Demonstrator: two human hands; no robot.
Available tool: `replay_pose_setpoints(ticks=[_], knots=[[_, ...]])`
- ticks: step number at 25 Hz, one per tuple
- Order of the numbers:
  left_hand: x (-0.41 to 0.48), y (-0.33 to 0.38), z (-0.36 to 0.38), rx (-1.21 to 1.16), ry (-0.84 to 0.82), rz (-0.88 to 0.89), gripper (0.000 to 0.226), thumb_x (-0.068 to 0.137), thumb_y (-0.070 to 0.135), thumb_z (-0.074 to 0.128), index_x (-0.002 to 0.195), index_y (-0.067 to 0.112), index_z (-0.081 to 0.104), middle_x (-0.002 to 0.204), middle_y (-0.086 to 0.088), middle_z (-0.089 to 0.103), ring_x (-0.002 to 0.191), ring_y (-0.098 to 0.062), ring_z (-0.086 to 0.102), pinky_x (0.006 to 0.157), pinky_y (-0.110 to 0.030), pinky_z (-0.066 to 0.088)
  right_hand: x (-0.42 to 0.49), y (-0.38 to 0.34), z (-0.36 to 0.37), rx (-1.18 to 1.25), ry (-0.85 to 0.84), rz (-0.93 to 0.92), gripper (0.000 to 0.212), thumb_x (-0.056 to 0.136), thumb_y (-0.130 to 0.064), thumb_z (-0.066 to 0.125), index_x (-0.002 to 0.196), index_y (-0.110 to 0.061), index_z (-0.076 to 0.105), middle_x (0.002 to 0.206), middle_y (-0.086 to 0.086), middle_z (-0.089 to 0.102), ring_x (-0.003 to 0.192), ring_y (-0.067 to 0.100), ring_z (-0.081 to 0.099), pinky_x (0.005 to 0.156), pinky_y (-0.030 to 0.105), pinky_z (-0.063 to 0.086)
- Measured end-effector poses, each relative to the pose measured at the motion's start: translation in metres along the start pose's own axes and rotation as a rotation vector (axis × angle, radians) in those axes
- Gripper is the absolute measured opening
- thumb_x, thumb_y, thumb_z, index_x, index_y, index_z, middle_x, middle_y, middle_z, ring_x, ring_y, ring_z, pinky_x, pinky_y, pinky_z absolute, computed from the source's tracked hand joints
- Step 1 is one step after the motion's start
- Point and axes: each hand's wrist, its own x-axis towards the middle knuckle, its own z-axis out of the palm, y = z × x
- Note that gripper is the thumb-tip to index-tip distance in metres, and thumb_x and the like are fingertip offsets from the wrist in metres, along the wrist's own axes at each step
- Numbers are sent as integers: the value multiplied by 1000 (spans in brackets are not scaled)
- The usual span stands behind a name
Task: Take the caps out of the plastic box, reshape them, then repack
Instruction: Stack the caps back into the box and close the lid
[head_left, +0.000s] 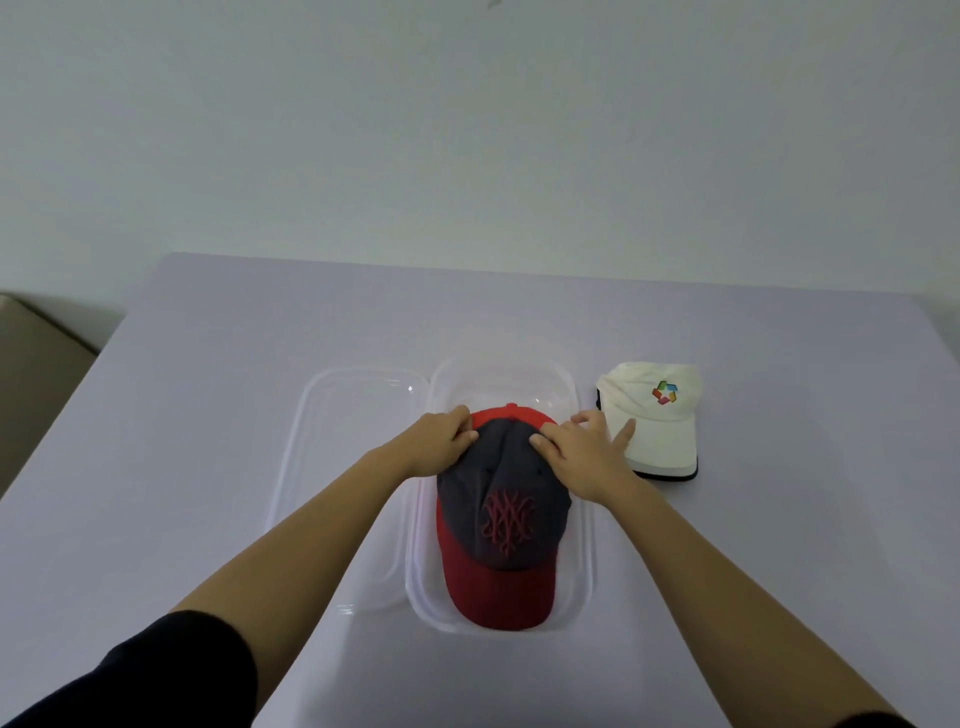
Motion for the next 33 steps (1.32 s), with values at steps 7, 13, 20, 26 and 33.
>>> replay_pose_setpoints(ticks=[7,13,20,26,33], knots=[[-24,-5,-4,112,35,47,20,86,9,46,98,3,60,108,-12,62,103,-21,52,85,-32,43,-23,34,10,13,-62,-59,48,81,-61,52,119,-32,54,151,-3,8,141,25,-4,106,68,-6],[-26,-5,1,-110,57,-158,23,90,3,45,108,4,58,92,-12,67,67,-17,61,61,-19,47,-20,32,9,-66,11,-2,46,82,-60,52,112,-27,60,135,-1,28,130,23,20,110,61,5],[-28,5,20,109,251,-269,29,86,-1,39,109,2,58,99,-17,64,87,-33,62,77,-39,52,-26,20,7,-131,68,-20,56,81,-58,55,126,-25,50,138,1,27,133,25,20,109,62,6],[-34,23,50,-84,218,-53,54,101,30,30,149,9,17,157,-12,20,145,-28,19,115,-37,20,-55,9,43,-9,-33,-175,118,68,-74,53,144,-24,-23,157,1,-19,143,21,-20,108,55,-18],[-22,43,25,-162,324,-48,58,101,33,29,151,10,10,160,-6,8,148,-19,5,117,-30,6,-62,18,57,163,186,-201,113,66,-87,27,141,-21,-26,155,-2,-24,141,15,-26,110,43,-19]])
